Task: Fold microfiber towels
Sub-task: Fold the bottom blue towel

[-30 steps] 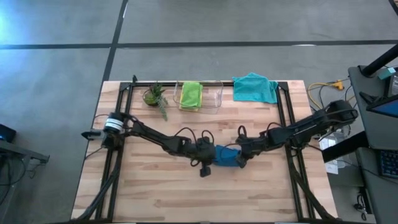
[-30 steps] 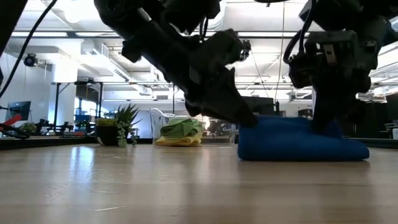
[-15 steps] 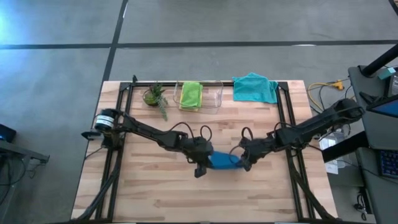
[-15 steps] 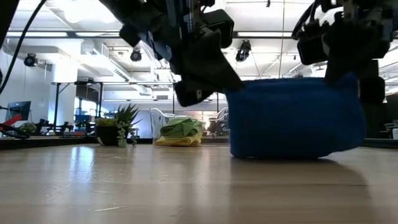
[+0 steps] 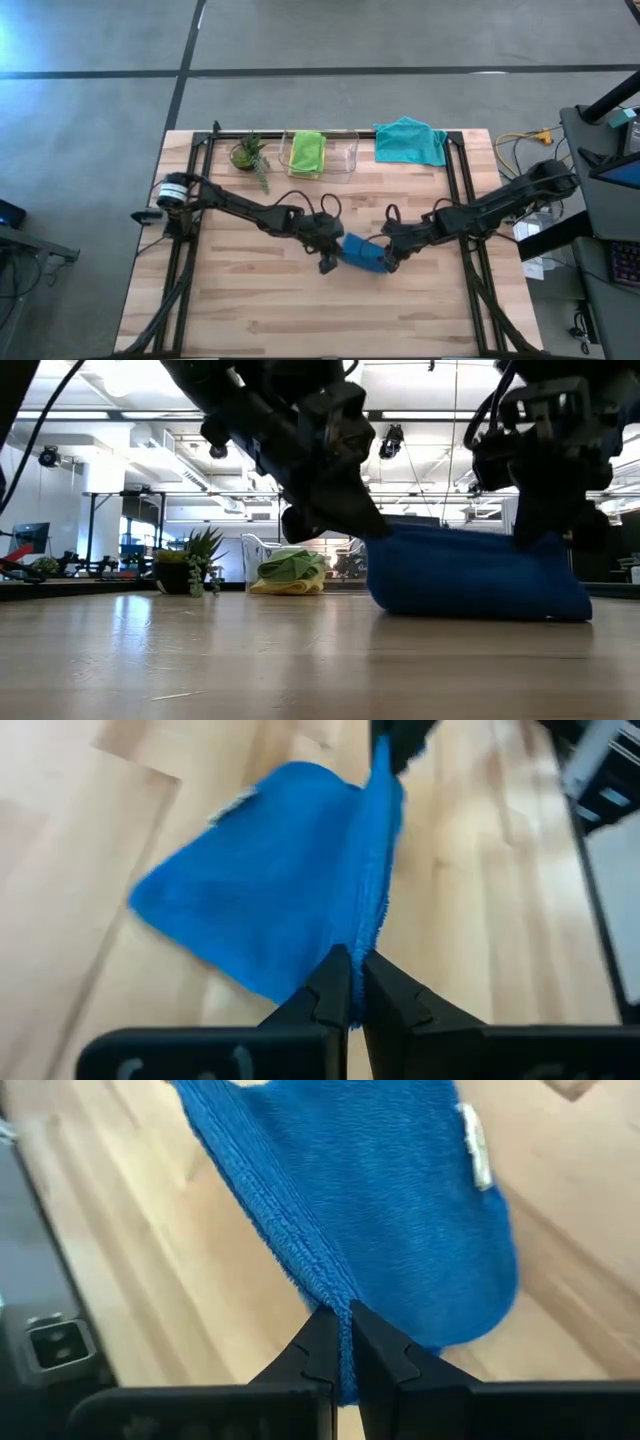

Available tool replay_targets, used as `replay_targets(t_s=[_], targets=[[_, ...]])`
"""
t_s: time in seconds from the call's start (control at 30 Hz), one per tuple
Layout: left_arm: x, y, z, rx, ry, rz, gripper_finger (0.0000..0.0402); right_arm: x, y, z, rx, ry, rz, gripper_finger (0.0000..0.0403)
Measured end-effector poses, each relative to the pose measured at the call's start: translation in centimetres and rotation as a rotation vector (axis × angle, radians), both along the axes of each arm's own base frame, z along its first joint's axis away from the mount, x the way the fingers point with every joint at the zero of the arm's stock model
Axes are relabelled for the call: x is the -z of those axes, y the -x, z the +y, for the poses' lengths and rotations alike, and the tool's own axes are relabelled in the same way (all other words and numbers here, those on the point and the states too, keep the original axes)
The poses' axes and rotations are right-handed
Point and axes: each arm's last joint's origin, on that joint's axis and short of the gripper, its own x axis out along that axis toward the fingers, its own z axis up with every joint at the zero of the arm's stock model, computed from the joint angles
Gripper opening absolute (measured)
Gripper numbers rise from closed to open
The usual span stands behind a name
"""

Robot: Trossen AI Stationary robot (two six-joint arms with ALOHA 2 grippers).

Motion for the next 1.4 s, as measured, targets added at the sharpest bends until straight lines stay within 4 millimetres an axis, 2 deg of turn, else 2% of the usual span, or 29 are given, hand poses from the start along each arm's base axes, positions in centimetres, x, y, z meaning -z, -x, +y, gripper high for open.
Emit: replay_targets(t_s=[0.37, 0.6, 0.8, 0.93, 1.07, 1.23, 1.4], targets=[[0.2, -0.6, 2.3, -0.114, -0.043, -0.037, 0.0, 1.0, -0.1, -0.5, 0.057, 0.062, 0.057, 0.0011], [1.6, -2.0, 3.9, -0.113, 0.06, -0.095, 0.0, 1.1, 0.8, -0.7, 0.104, 0.071, 0.137, 0.0012], [2.3, -3.1, 5.7, -0.089, 0.168, -0.122, 0.0, 0.5, 1.5, -0.8, 0.179, 0.092, 0.132, 0.0012], [1.5, -3.6, 6.6, -0.08, 0.165, -0.221, 0.0, -0.1, 2.5, -0.9, 0.228, 0.138, 0.147, 0.0012], [2.0, -3.7, 8.1, -0.11, 0.153, -0.213, 0.0, -0.5, 3.2, -1.2, 0.267, 0.184, 0.154, 0.0012], [2.0, -4.0, 9.0, -0.049, 0.203, -0.209, 0.0, -0.8, 3.0, -1.1, 0.235, 0.172, 0.122, 0.0011], [2.8, -3.3, 8.7, 0.071, 0.25, -0.111, 0.0, -1.6, 1.9, -0.3, 0.114, 0.088, -0.017, 0.0018]])
